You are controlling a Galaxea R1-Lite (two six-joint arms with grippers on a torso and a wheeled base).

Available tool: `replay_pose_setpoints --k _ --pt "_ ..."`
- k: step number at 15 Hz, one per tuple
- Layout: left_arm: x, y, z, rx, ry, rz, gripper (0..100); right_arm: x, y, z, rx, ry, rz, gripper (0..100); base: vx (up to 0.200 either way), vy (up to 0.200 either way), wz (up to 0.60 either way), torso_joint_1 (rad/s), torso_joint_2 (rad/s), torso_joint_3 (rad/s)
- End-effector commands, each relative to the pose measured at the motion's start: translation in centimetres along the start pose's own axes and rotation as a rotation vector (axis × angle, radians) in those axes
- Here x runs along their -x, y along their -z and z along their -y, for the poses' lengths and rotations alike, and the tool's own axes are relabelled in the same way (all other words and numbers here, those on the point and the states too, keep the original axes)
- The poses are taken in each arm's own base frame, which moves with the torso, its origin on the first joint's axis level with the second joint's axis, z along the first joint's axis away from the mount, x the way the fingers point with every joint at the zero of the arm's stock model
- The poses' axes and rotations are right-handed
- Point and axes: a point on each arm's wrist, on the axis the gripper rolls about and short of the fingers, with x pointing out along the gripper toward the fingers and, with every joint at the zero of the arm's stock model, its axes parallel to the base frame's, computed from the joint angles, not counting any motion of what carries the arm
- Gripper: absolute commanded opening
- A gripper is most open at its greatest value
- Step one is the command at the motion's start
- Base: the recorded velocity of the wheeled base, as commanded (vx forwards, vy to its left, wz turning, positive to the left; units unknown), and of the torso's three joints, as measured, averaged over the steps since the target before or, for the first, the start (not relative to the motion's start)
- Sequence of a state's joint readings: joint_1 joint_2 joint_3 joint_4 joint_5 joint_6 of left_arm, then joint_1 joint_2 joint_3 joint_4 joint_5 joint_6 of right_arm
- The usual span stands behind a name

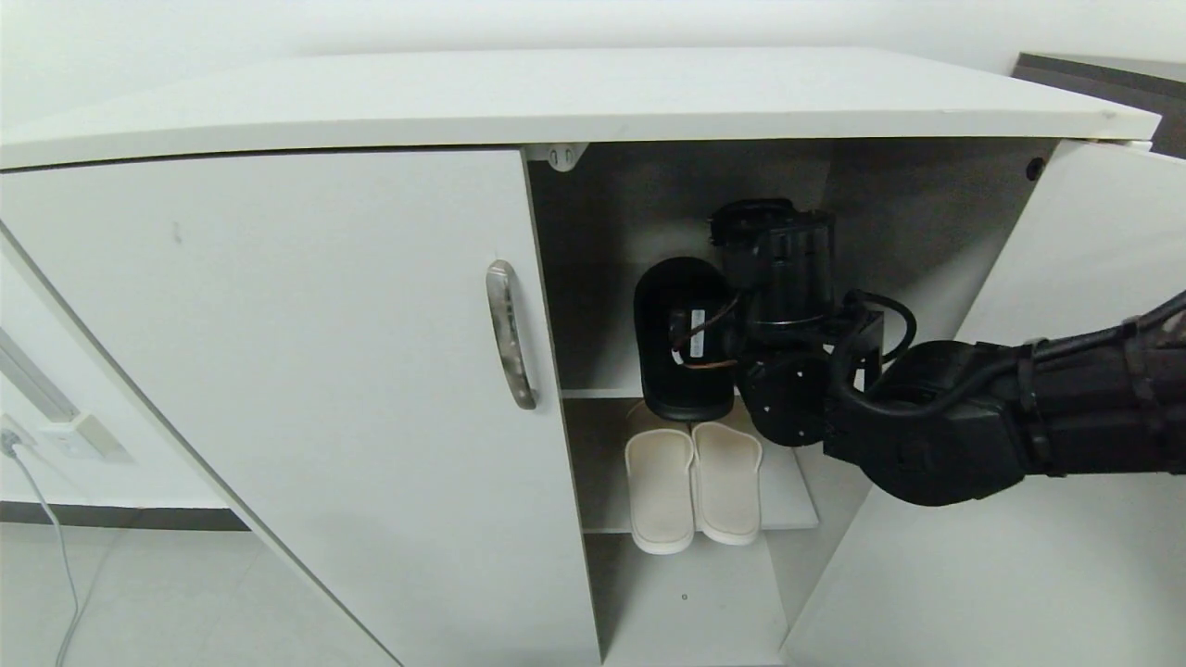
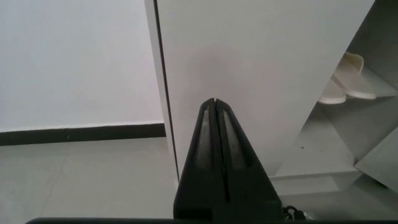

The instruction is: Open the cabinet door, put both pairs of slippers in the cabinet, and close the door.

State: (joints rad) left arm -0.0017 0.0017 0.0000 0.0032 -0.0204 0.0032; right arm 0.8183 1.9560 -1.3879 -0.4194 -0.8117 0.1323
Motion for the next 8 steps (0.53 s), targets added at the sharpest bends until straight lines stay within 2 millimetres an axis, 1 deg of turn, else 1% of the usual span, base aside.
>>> replay_pose_setpoints --k 1,4,6,8 --pt "0.0 0.0 0.0 -0.001 0.001 -0.001 0 2.5 -0.8 0.7 -0.009 -0.035 0.009 100 0.000 0.000 0.00 0.000 0.00 0.000" --pt "0.0 0.0 0.0 -0.001 0.001 -0.001 0 4.8 -0.5 1.6 0.001 -0.069 0.001 100 0.000 0.000 0.00 0.000 0.00 0.000" --pt "0.0 0.0 0.0 -0.001 0.001 -0.001 0 6.4 0.0 2.0 -0.024 -0.098 -0.018 100 0.000 0.000 0.00 0.000 0.00 0.000" --pt "0.0 0.0 0.0 -0.001 0.001 -0.001 0 7.5 0.7 2.7 -0.033 -0.116 -0.039 100 0.000 0.000 0.00 0.000 0.00 0.000"
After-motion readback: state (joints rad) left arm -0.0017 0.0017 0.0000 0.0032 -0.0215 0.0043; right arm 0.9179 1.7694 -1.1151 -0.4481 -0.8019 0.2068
